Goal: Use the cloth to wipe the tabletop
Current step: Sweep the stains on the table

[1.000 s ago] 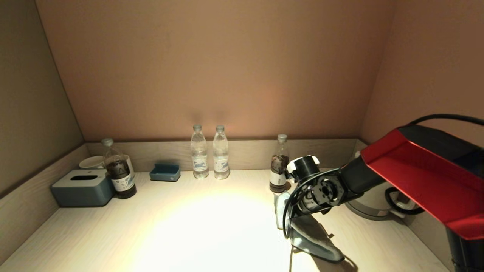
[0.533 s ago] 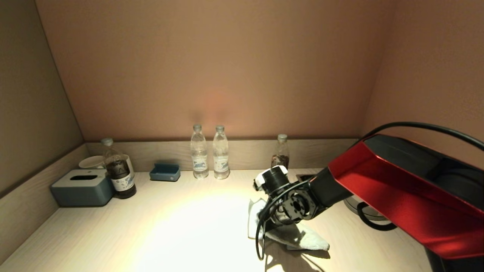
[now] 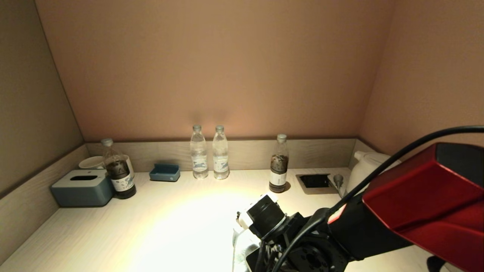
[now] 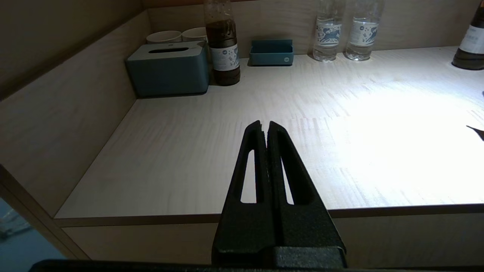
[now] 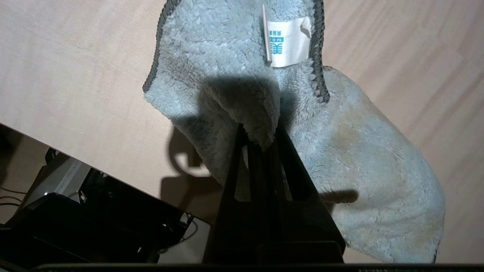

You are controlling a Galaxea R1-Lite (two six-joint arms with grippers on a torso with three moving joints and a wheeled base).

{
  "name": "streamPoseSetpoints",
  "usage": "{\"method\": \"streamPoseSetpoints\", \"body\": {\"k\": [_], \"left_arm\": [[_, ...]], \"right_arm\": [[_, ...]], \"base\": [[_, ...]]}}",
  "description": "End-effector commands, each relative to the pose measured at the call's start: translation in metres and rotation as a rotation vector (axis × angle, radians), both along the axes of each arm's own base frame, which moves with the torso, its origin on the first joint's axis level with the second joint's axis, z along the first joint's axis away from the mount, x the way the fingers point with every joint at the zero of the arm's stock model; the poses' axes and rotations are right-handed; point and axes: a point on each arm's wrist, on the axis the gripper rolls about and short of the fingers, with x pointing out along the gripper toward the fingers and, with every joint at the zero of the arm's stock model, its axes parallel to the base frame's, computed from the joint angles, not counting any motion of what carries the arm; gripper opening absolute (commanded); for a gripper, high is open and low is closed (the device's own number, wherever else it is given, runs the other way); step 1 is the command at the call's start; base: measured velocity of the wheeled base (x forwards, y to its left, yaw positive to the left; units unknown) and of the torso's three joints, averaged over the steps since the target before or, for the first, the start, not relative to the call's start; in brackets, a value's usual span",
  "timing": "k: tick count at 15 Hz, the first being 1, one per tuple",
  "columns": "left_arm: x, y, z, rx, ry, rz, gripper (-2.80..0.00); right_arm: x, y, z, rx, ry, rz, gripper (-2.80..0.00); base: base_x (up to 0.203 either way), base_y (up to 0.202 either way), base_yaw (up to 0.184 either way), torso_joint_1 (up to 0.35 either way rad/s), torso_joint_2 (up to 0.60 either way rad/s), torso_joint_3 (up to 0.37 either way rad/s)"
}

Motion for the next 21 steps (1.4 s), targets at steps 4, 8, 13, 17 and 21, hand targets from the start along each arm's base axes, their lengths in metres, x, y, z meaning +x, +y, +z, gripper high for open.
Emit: {"method": "streamPoseSetpoints", "body": {"k": [4, 8, 13, 17, 21], "left_arm": [[0.0, 0.0, 0.0, 0.0, 0.001, 0.001, -2.8], [0.0, 0.0, 0.0, 0.0, 0.001, 0.001, -2.8], [0.0, 0.0, 0.0, 0.0, 0.001, 0.001, -2.8], [0.0, 0.0, 0.0, 0.0, 0.001, 0.001, -2.8], [0.0, 0.0, 0.0, 0.0, 0.001, 0.001, -2.8]], "right_arm": [[-0.016, -0.053, -0.012, -0.071, 0.075, -0.1, -2.8], [0.013, -0.105, -0.016, -0.076, 0.077, -0.28, -2.8], [0.04, -0.165, -0.014, -0.092, 0.034, -0.429, -2.8], [0.049, -0.196, -0.009, -0.099, 0.011, -0.512, -2.8], [0.045, -0.209, 0.033, -0.041, -0.136, -0.566, -2.8]], "base": [[0.0, 0.0, 0.0, 0.0, 0.0, 0.0], [0.0, 0.0, 0.0, 0.0, 0.0, 0.0], [0.0, 0.0, 0.0, 0.0, 0.0, 0.0], [0.0, 0.0, 0.0, 0.0, 0.0, 0.0], [0.0, 0.0, 0.0, 0.0, 0.0, 0.0]]}}
